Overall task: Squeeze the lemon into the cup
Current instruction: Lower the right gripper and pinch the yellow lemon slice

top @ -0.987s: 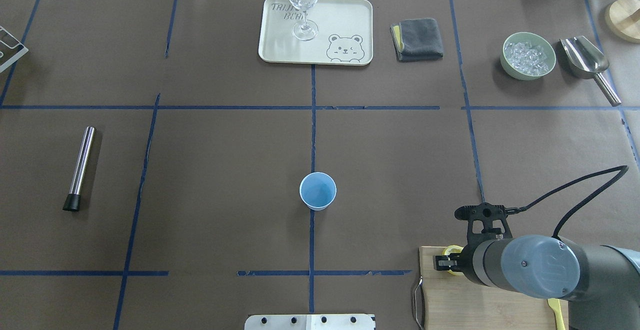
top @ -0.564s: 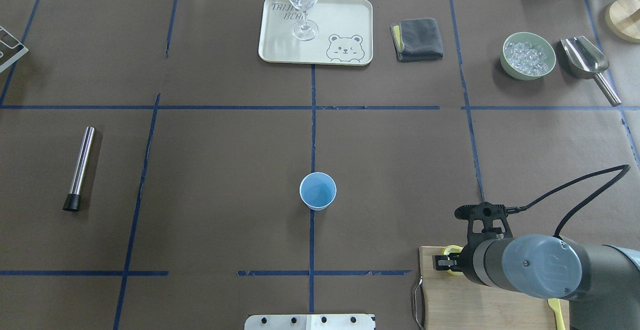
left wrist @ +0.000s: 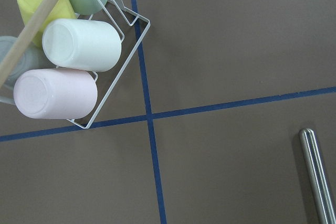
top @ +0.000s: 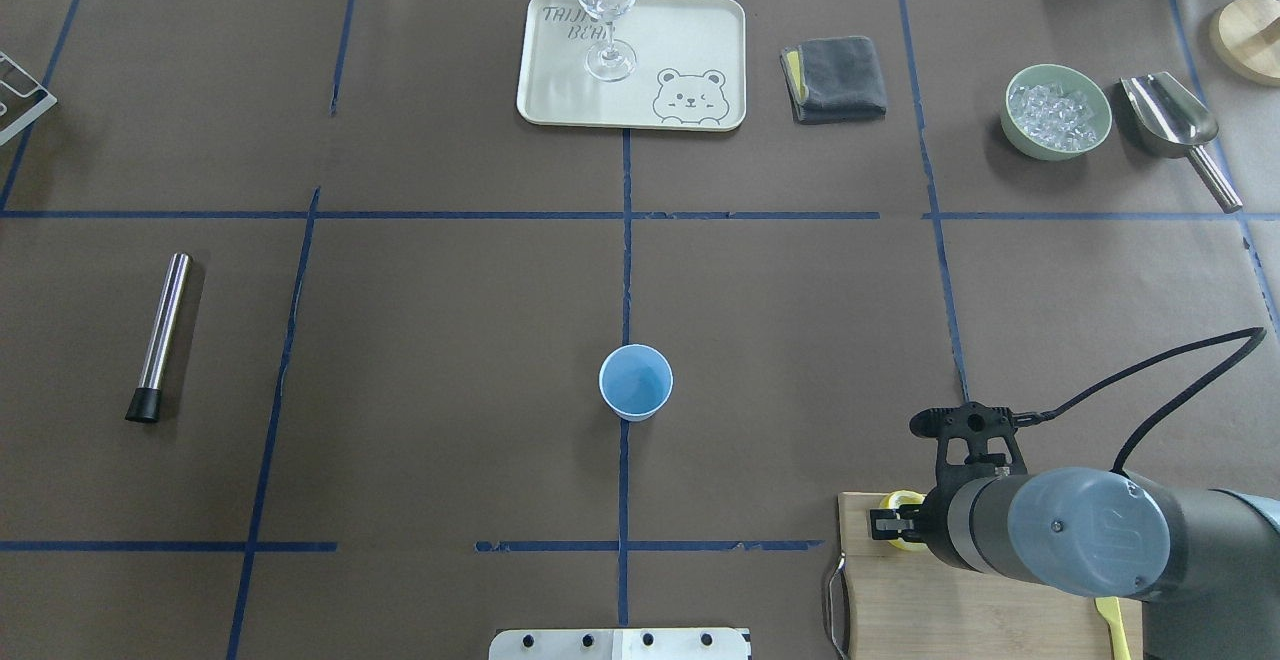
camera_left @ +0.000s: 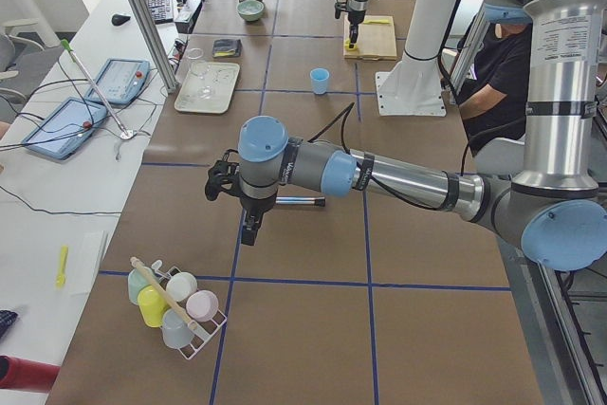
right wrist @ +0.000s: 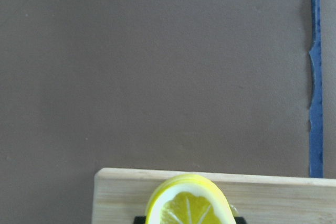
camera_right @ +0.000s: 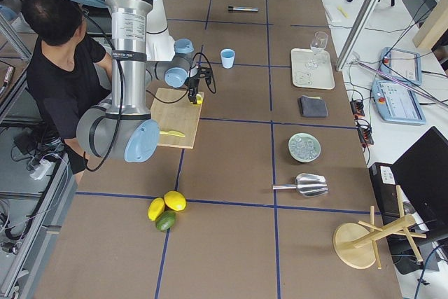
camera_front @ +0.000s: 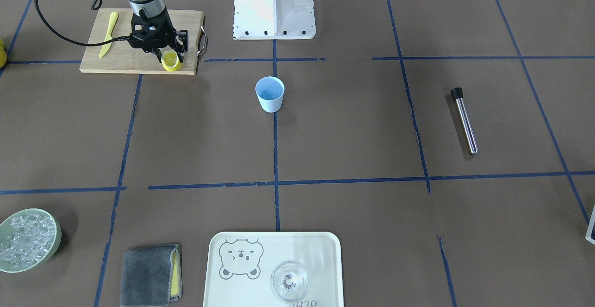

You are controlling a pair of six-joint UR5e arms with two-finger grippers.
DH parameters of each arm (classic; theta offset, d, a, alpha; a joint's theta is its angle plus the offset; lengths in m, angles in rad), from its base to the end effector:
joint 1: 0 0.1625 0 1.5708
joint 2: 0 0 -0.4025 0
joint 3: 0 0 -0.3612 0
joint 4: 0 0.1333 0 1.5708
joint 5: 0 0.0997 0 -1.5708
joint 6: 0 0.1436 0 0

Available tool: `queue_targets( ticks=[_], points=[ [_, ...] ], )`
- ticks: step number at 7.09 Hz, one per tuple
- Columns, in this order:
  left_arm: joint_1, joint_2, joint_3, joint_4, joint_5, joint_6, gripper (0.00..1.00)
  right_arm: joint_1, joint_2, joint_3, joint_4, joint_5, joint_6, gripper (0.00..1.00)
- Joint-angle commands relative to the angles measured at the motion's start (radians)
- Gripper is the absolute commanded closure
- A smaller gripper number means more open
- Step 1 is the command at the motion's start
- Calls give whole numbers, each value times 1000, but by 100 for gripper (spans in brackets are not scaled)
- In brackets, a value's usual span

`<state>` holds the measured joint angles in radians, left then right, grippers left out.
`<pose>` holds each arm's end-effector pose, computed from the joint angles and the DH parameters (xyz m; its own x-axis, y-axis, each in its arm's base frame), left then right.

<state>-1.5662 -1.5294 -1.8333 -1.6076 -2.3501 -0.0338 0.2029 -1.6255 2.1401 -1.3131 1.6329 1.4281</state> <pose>-0.0303 -0.4584 0.5588 0.7103 0.1497 -0.6878 0.0196 0.9725 0.2319 -0.4293 -0.2153 0.4197 0.7171 0.0026 0.6970 -0.0573 0.9968 0.0552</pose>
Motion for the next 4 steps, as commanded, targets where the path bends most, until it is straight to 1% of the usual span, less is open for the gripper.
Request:
queue_targets(
  ticks=[1,3,4],
  points=[
    [0,0,2,0,0,0,0,1,-7,15,0,2,0,64],
    [0,0,3,-2,0,0,0,4,-16,41,-2,5,2,63],
    [0,0,5,0,0,0,0,4,-17,53,-2,7,2,61]
  ],
)
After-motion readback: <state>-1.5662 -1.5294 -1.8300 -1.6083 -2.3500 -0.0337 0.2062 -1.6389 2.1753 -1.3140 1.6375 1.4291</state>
